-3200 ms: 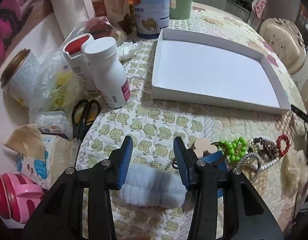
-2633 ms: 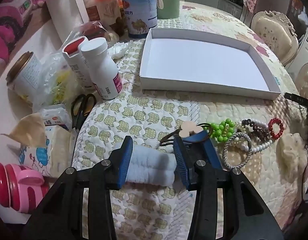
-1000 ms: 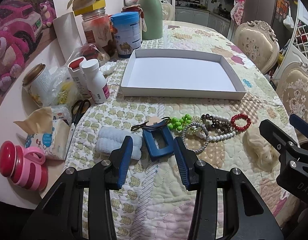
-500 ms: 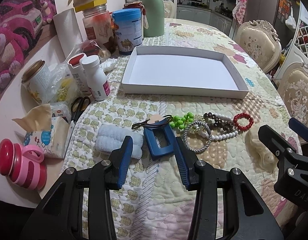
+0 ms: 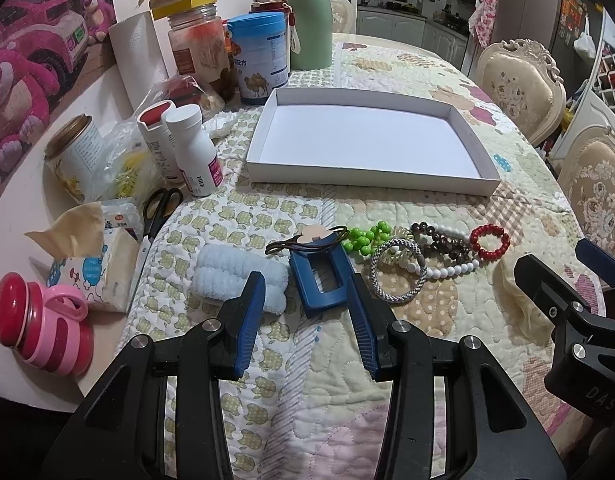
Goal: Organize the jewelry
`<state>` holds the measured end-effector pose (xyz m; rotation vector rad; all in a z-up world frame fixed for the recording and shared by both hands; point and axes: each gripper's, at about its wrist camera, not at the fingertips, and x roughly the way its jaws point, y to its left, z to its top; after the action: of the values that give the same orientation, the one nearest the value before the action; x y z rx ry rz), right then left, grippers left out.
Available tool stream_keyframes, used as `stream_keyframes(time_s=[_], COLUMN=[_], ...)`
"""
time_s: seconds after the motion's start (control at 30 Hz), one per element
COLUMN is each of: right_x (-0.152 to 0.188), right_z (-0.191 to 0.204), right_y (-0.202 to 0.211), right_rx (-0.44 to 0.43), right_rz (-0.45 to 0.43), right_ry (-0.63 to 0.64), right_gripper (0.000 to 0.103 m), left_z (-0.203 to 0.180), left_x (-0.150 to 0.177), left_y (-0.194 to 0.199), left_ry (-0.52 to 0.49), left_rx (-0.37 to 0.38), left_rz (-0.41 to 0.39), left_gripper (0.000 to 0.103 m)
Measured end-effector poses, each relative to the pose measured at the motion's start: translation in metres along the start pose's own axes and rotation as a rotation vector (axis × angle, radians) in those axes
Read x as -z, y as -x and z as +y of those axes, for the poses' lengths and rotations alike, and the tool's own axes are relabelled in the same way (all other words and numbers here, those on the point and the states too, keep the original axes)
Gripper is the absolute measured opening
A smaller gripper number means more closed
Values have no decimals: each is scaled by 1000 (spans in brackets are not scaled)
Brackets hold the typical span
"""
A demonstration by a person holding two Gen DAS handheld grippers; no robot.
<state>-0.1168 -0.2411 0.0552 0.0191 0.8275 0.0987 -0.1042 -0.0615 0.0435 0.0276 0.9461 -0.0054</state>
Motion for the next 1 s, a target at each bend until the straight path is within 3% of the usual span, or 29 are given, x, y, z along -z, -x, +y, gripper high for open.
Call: stream_keyframes(time_s=[1.0], right_x=[3], right_z=[1], right_y=[8], right_rx=[6], right_rz=[5], right_ry=[11], right_gripper=[99], left_z=[-5], left_x=[3], left_y=[13], left_ry=[-7], left_rx=[23], left_rz=[-11], left_gripper=[42])
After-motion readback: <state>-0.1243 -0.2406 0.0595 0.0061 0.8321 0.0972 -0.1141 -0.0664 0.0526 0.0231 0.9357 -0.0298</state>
